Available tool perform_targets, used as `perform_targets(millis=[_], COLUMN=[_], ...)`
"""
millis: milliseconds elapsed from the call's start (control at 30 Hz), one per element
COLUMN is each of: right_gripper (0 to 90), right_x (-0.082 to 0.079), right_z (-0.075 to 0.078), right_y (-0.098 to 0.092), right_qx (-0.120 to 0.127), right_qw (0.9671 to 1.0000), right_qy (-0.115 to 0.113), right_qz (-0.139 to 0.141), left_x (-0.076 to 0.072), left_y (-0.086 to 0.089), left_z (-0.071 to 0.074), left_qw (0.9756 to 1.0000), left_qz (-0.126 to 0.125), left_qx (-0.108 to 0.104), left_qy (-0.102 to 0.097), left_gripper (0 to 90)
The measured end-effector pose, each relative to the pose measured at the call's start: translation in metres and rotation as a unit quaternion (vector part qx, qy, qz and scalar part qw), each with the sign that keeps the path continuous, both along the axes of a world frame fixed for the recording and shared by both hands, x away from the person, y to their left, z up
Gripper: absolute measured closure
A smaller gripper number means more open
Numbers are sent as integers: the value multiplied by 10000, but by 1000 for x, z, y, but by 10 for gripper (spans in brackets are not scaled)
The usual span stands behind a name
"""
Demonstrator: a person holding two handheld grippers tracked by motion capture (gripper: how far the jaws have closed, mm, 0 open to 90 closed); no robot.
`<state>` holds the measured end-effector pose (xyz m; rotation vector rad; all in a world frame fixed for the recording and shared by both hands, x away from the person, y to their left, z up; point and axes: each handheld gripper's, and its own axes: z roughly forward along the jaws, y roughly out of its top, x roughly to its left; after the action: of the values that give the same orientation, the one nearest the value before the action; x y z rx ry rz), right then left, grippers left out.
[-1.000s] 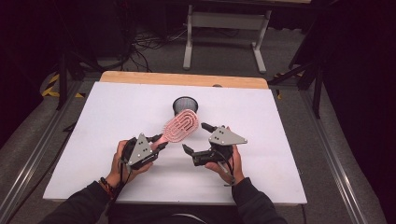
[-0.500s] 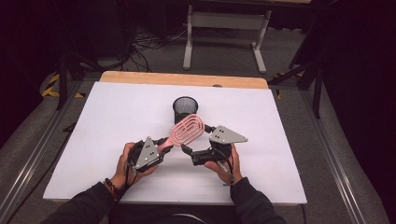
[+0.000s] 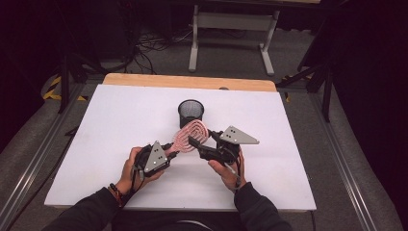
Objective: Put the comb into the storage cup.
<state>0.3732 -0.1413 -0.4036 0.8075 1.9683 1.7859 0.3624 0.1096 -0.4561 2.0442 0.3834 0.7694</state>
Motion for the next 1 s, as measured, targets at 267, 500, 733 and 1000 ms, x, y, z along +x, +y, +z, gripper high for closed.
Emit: perform_targets(millis=[267,500,733,1000], right_gripper=[608,630,636,639], right_x=[-2,-4,-10,-12], right_z=[1,3,9,14], right_y=[0,0,7,12], right_qx=[48,167,83,-155], right_qw=[10000,9998,10000,9994], right_qy=[35,107,-6,-278], right_qz=[69,98,54,105], left_x=[-1,0,2,4], left_y=[-5,-5,-2,1], left_z=[-2,-3,-3,-3], left_qw=[9999,9997,9997,9997], left_qz=[15,54,42,74], left_qx=[160,145,15,-60], left_qy=[-55,-169,-220,-211], left_gripper=[695,694,691,607])
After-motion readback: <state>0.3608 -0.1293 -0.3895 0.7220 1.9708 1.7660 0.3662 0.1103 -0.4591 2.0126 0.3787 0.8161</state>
